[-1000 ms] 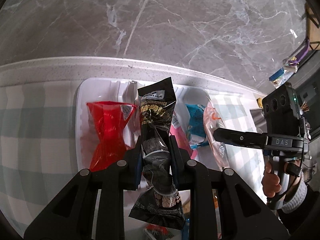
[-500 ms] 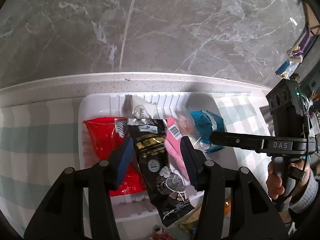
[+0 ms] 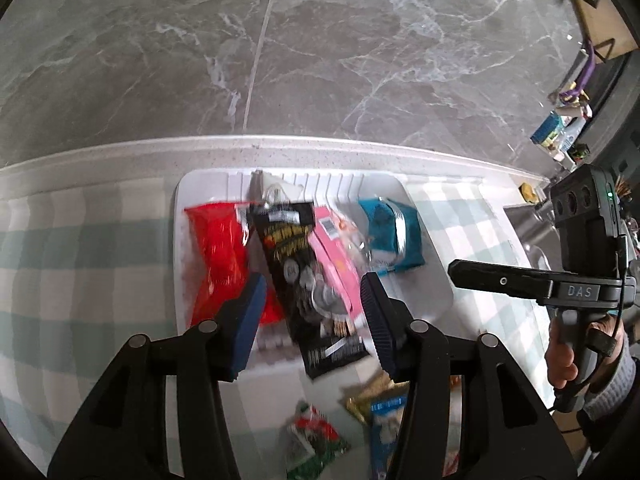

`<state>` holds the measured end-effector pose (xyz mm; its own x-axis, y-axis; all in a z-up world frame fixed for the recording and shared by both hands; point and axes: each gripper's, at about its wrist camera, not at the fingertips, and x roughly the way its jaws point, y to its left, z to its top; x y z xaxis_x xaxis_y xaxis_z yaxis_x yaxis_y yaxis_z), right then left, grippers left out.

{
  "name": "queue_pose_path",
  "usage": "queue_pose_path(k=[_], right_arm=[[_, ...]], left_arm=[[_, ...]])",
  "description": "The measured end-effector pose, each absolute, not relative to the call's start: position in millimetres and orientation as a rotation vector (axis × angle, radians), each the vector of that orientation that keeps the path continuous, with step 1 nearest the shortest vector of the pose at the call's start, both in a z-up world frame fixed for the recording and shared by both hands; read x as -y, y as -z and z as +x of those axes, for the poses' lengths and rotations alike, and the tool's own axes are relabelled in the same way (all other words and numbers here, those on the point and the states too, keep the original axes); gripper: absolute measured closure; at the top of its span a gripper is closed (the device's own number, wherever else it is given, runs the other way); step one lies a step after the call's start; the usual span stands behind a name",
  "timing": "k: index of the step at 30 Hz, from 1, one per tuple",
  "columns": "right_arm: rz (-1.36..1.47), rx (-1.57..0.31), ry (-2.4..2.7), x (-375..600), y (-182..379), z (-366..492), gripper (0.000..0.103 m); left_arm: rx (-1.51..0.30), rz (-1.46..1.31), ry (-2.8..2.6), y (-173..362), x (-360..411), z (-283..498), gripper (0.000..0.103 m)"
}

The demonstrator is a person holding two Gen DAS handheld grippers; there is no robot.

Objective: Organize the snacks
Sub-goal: 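Open the left tool over the tray while the right tool releases the white-orange packet there, then move the left tool over the green-red packet while the right tool moves over the blue Tipo packet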

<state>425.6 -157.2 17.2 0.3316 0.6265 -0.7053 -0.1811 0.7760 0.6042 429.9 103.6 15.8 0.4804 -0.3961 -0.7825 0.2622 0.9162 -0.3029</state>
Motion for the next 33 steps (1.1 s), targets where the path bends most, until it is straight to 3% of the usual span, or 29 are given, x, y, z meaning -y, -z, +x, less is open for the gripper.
queue_pose_path(k=[9, 33], right_arm=[[0.470, -1.128, -0.560, 157.7, -17.4, 372.1, 0.059], [0.487, -1.224, -0.552, 129.4, 28.8, 288.1, 0.059]], left_arm=[[-1.014, -0.137, 0.399, -4.9, -112.9, 375.1, 0.056], [-1.123, 0.001, 0.420, 53.3, -99.4, 305.9, 0.055]])
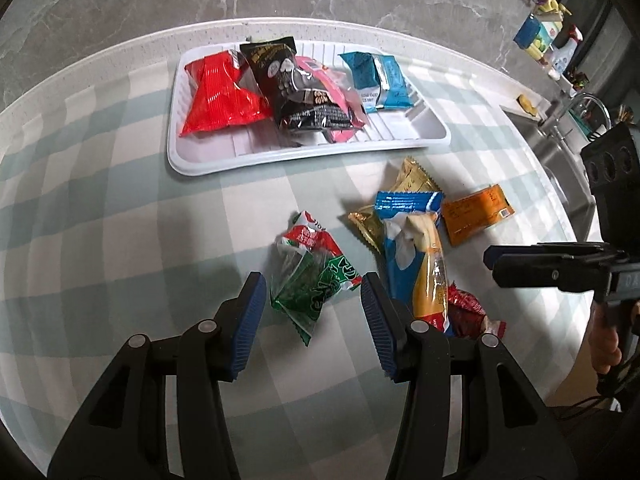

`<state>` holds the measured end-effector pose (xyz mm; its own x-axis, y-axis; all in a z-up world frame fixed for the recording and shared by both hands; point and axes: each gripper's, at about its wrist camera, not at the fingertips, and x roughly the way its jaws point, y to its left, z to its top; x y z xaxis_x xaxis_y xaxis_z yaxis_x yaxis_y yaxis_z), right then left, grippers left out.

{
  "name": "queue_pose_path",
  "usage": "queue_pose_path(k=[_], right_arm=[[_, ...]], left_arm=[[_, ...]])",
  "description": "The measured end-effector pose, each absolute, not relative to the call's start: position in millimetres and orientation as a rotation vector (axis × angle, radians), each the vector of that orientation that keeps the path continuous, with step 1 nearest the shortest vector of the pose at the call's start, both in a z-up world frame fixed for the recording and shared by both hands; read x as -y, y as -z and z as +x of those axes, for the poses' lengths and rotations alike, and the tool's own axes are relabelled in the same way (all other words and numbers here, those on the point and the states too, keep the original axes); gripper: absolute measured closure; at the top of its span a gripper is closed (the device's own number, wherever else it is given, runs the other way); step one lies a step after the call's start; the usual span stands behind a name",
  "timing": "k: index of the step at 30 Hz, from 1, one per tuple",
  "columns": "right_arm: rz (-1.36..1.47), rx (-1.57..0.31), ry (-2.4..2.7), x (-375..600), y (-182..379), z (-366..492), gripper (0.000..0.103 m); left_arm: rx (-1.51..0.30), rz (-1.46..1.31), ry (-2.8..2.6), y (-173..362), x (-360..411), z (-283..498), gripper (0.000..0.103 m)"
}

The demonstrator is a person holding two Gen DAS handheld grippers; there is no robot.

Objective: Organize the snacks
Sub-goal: 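Move the left tool over the green-red packet while the right tool moves over the blue Tipo packet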

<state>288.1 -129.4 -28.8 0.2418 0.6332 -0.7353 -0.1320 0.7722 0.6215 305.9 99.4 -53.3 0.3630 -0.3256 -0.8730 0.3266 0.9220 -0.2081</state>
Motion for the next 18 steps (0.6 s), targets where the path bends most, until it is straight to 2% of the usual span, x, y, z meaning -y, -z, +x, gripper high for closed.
queue_pose_path(k=[18], right_arm=[[0.462, -1.254, -0.530, 108.6, 44.5, 294.4, 0.055]], left_arm=[[-1.141, 0.007, 0.431, 63.3, -95.0, 312.0, 0.055]])
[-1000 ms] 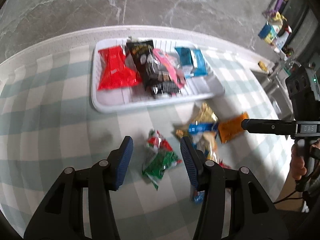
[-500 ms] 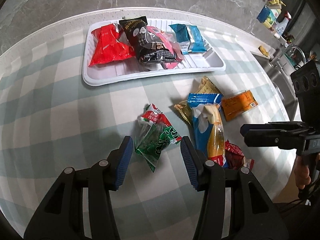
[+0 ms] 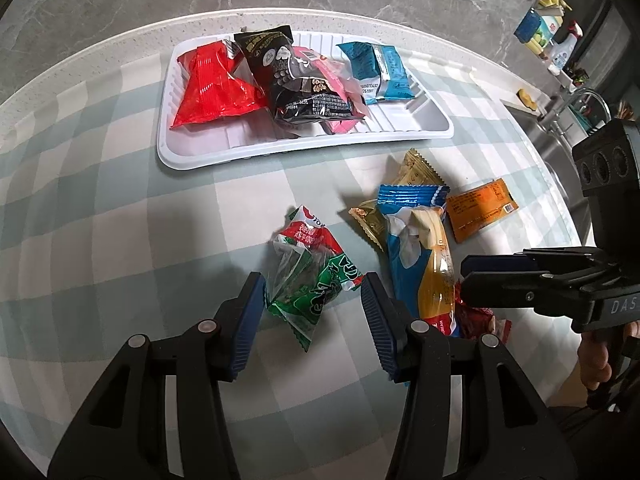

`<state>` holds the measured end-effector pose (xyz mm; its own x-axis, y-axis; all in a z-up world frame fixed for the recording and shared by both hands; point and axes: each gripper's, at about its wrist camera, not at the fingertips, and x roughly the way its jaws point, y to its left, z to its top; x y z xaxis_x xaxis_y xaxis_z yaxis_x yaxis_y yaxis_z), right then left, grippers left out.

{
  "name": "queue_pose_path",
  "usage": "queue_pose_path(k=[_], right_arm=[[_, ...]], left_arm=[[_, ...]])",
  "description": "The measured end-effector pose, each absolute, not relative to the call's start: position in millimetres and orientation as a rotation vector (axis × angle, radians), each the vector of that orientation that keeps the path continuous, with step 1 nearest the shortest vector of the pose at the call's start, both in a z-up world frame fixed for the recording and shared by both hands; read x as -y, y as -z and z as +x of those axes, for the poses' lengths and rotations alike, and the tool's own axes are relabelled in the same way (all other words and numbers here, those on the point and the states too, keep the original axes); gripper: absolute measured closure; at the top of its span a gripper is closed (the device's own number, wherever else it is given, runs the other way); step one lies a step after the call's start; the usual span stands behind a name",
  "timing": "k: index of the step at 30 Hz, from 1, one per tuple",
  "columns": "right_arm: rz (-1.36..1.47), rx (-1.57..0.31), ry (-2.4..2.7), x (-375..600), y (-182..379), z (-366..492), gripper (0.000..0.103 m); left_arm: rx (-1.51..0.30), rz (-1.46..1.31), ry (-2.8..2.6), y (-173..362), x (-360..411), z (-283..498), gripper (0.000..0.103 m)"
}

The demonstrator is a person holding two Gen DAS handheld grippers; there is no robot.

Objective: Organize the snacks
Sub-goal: 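Move the left tool over the green-red packet while the right tool moves over the blue Tipo packet, then grasp the green-red packet with the left tool while the right tool grasps the blue Tipo packet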

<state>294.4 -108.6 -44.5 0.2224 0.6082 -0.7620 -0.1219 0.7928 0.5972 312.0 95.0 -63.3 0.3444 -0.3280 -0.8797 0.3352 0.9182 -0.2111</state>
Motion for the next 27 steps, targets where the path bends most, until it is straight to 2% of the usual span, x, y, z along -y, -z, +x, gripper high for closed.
queue_pose_path(k=[16, 27], right_arm=[[0.453, -1.285, -0.532, 99.9, 55.0, 302.3, 0.054], [0.460, -1.299, -0.532, 98.5, 59.9, 306.1, 0.052]], left_arm=[[-1.174, 0.040, 0.464, 75.4, -86.1, 325.6, 0.051], [-1.195, 0.160, 0.525, 87.0, -70.8, 333.2, 0.048]])
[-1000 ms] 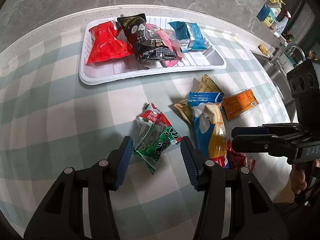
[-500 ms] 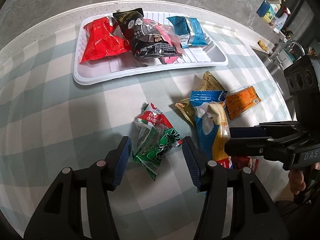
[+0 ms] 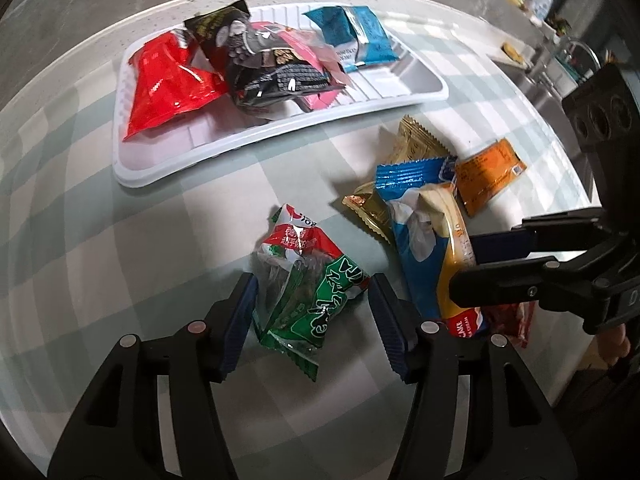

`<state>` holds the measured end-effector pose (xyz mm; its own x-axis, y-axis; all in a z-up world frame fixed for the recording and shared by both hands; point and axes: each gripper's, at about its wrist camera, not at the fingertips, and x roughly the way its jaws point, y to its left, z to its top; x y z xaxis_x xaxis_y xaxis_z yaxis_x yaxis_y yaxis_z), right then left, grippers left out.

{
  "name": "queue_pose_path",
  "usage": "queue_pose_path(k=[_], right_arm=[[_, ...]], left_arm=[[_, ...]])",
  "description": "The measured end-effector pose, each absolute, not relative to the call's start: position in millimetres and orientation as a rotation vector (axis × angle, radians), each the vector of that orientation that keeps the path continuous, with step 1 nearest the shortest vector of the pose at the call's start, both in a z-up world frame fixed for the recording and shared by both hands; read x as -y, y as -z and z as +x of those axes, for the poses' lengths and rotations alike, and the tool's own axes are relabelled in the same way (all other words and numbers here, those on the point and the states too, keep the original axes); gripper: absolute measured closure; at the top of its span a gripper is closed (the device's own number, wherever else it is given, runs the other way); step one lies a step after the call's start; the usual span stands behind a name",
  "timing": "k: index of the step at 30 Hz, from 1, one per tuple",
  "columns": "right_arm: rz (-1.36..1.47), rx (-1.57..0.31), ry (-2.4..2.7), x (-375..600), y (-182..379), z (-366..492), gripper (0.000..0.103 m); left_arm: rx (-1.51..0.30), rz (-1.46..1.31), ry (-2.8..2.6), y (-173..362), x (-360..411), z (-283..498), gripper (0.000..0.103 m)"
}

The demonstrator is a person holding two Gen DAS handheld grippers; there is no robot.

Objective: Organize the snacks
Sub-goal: 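Grasp the green-red packet with the left tool while the right tool grasps the blue Tipo packet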

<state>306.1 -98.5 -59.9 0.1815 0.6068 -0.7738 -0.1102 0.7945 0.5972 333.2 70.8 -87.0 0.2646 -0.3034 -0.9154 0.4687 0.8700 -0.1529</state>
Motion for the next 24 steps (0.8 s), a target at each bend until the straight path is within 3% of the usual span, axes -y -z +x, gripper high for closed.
queue_pose_path(k=[12, 16, 19, 24], right_arm=[[0.450, -1.318, -0.528, 93.6, 66.8, 308.4, 0.052], [0.455, -1.324, -0.539, 91.3, 67.7, 308.1, 0.073], [0.467, -1.309, -0.546, 91.5, 64.0, 305.2, 0.076], [0.498, -1.287, -0.564, 98.7, 56.5, 304.6, 0.076]], left_arm=[[-1.143, 0.262, 0.552, 91.1, -60.7, 331.4, 0.047], [-1.127, 0.279, 0.559, 91.1, -61.2, 327.8, 0.053], [-1.120, 0.248, 0.564, 90.2, -65.0, 327.0, 0.063], [-1.118, 0.192, 0.558, 87.6, -74.5, 326.0, 0.065]])
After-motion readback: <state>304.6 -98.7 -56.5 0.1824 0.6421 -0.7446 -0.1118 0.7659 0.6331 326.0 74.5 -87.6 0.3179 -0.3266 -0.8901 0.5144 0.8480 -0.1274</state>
